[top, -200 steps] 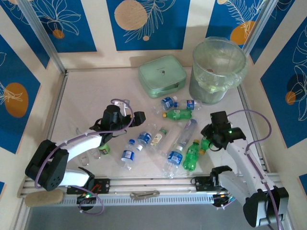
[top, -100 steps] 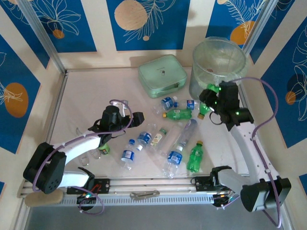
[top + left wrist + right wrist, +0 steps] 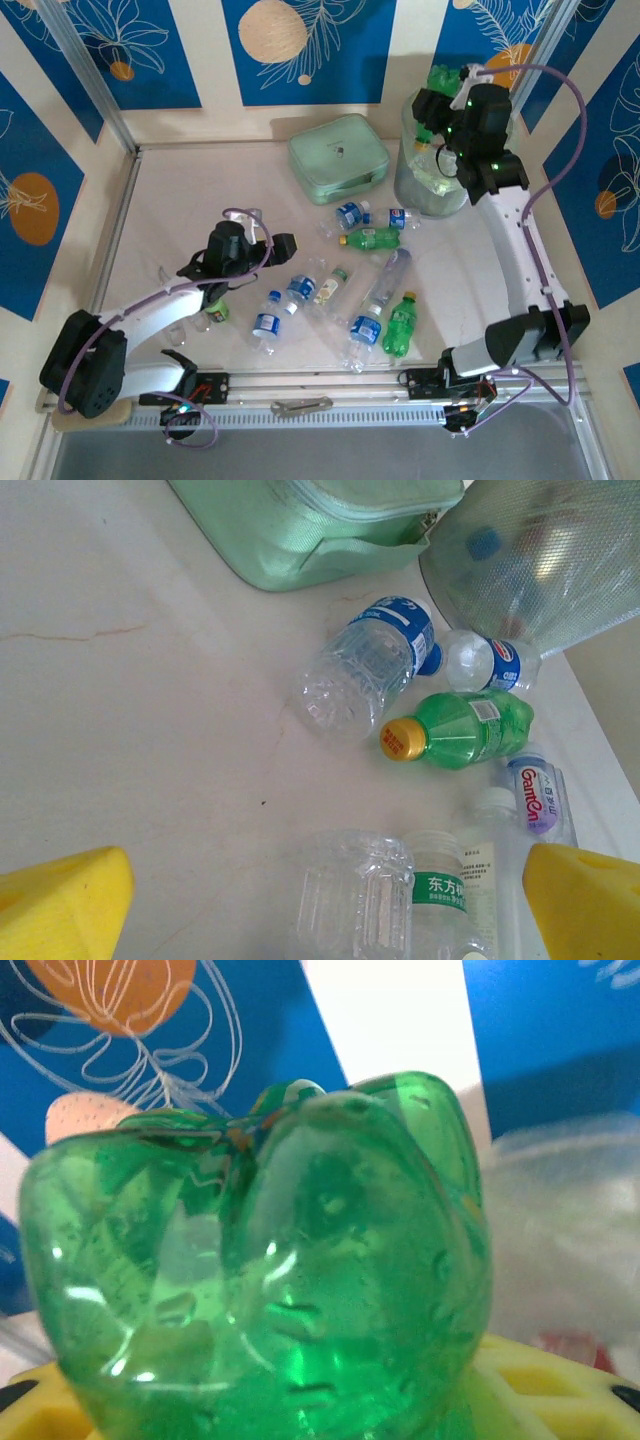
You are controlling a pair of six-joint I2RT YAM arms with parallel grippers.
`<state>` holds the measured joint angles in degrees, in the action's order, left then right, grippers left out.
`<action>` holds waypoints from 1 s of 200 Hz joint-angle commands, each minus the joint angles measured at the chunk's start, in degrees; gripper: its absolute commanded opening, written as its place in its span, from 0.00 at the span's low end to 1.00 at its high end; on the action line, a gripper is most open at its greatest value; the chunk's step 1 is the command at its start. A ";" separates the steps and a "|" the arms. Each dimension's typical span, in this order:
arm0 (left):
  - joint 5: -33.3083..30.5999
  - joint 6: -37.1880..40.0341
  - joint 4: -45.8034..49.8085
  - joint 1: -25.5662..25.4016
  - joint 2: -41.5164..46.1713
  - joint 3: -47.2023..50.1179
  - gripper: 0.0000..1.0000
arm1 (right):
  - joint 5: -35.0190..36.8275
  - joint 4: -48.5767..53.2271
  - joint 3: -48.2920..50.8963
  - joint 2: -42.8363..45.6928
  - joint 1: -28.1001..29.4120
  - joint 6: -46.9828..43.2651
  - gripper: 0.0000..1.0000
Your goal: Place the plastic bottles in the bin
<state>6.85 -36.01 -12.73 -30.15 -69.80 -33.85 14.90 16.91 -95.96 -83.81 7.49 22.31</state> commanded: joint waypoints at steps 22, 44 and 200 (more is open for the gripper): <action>-2.15 2.23 2.79 0.53 2.13 0.01 0.99 | 8.46 -3.28 -10.48 -8.84 -2.87 -9.74 0.50; -2.10 2.22 2.80 0.53 2.21 0.12 0.99 | 8.20 0.21 -14.75 -12.80 -5.05 -9.31 0.50; -2.46 1.83 3.68 0.53 2.84 0.36 0.99 | 1.50 18.45 -26.59 -30.92 -7.84 -5.42 0.58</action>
<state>5.43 -34.98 -9.28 -30.11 -67.92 -33.85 17.87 31.83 -117.60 -114.26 -0.45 16.10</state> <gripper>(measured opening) 0.994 0.562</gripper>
